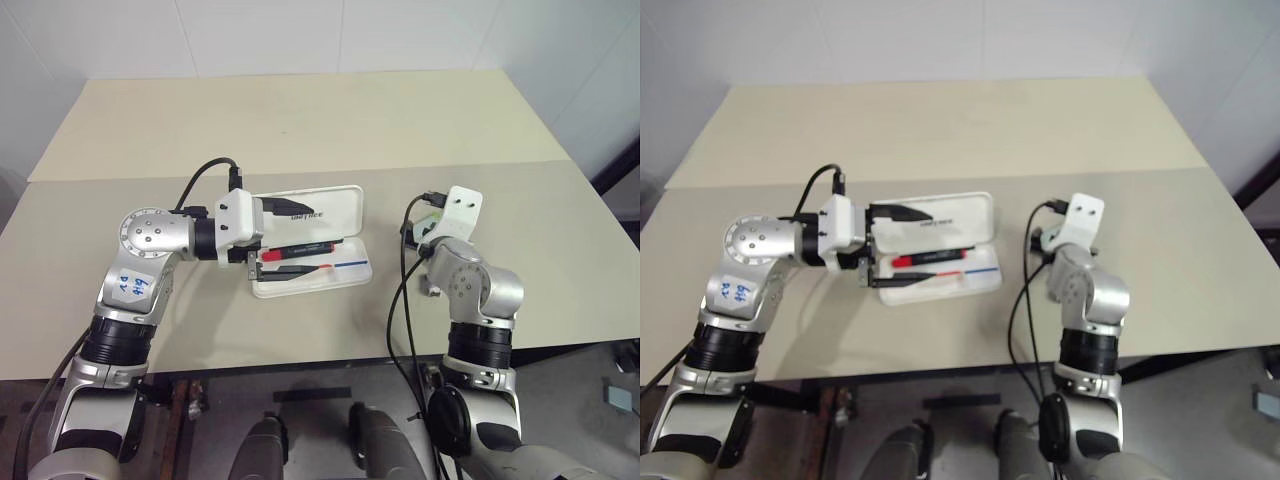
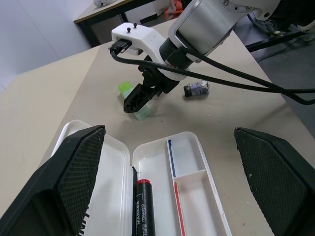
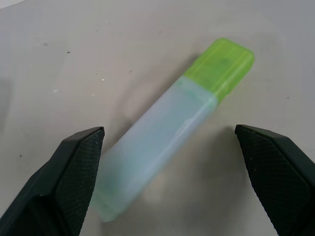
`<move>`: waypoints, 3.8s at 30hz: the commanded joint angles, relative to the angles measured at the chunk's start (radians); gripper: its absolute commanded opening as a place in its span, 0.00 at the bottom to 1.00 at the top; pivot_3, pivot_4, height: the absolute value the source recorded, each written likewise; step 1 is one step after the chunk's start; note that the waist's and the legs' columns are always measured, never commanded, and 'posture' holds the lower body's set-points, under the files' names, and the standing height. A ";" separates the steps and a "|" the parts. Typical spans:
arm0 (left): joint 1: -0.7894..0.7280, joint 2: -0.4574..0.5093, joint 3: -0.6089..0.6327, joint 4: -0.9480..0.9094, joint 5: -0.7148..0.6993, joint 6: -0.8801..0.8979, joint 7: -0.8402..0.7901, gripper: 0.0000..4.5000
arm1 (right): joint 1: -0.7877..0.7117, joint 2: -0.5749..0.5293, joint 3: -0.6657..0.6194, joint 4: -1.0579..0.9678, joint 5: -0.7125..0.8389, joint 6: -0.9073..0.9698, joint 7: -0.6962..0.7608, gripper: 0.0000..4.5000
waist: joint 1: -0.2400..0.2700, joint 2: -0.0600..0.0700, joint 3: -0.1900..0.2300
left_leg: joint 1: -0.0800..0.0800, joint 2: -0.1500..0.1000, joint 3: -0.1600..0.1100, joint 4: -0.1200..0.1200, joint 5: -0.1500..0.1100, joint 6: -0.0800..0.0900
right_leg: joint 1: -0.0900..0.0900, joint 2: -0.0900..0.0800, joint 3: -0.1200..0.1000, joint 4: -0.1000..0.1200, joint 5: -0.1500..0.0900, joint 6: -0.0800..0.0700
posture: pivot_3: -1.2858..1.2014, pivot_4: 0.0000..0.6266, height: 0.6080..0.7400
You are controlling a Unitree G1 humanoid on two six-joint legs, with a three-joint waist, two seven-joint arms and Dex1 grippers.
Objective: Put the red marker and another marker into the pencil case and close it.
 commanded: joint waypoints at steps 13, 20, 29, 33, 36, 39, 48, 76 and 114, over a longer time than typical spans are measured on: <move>-0.002 0.006 0.011 -0.035 -0.010 0.001 0.025 0.99 | -0.026 0.036 0.203 0.081 -0.100 0.023 0.030 1.00 | -0.030 0.000 0.000 | 0.000 0.001 0.000 -0.001 0.000 0.000 | -0.002 0.001 0.002 0.002 0.000 0.000 | 0.52 0.24 1.00; 0.004 0.010 0.012 -0.043 -0.013 0.005 0.028 1.00 | -0.014 0.045 0.189 0.073 -0.108 0.031 0.037 0.52 | -0.024 0.000 0.000 | 0.000 0.002 0.000 -0.001 0.000 0.000 | -0.002 0.002 0.002 0.002 -0.001 -0.001 | 0.52 0.24 1.00; 0.003 0.007 0.010 -0.042 -0.013 0.006 0.029 1.00 | -0.025 0.050 0.152 0.074 -0.102 0.045 0.032 0.14 | -0.019 -0.001 -0.001 | -0.001 0.001 0.000 -0.001 0.000 0.000 | -0.002 0.001 0.001 0.002 -0.001 -0.001 | 0.52 0.24 1.00; 0.002 0.003 0.009 -0.036 -0.012 0.002 0.030 1.00 | -0.024 0.035 0.153 0.064 -0.107 0.041 0.039 0.14 | -0.019 -0.001 -0.001 | -0.001 0.001 0.000 -0.001 0.000 0.000 | -0.002 0.001 0.001 0.002 -0.001 -0.001 | 0.52 0.24 1.00; 0.002 0.000 0.007 -0.030 -0.010 -0.003 0.030 1.00 | -0.021 0.027 0.153 0.055 -0.107 0.038 0.043 0.14 | -0.019 -0.001 -0.001 | -0.001 0.001 0.000 -0.001 0.000 0.000 | -0.002 0.001 0.001 0.002 -0.001 -0.001 | 0.52 0.24 1.00; -0.004 -0.002 0.005 -0.022 -0.007 -0.007 0.030 1.00 | -0.009 -0.011 0.172 0.019 -0.111 0.016 0.079 0.14 | -0.017 -0.001 -0.001 | -0.001 0.001 0.000 -0.001 0.000 0.000 | -0.002 0.001 0.001 0.002 -0.001 -0.001 | 0.52 0.24 1.00; 0.003 0.001 0.015 0.015 -0.007 -0.035 0.024 1.00 | 0.091 -0.280 0.212 -0.133 -0.056 -0.052 0.373 0.14 | -0.004 -0.001 0.000 | -0.010 0.000 0.000 0.001 0.000 0.000 | -0.010 0.001 0.001 0.001 0.000 0.000 | 0.52 0.24 1.00; 0.090 0.089 0.207 0.155 -0.136 0.030 0.012 1.00 | 0.375 -0.755 0.059 -0.020 0.177 -0.808 1.261 0.14 | 0.000 -0.001 0.000 | -0.009 0.002 0.001 0.015 0.000 0.001 | -0.007 0.006 0.003 0.004 0.001 0.001 | 0.52 0.24 1.00; 0.286 0.195 0.195 0.147 -0.133 -0.115 -0.185 1.00 | -0.149 -0.463 0.634 0.382 -0.273 -1.308 1.441 0.14 | 0.001 -0.001 0.000 | -0.009 0.003 0.001 0.017 0.000 -0.002 | -0.008 0.004 0.001 0.007 0.002 -0.002 | 0.52 0.24 1.00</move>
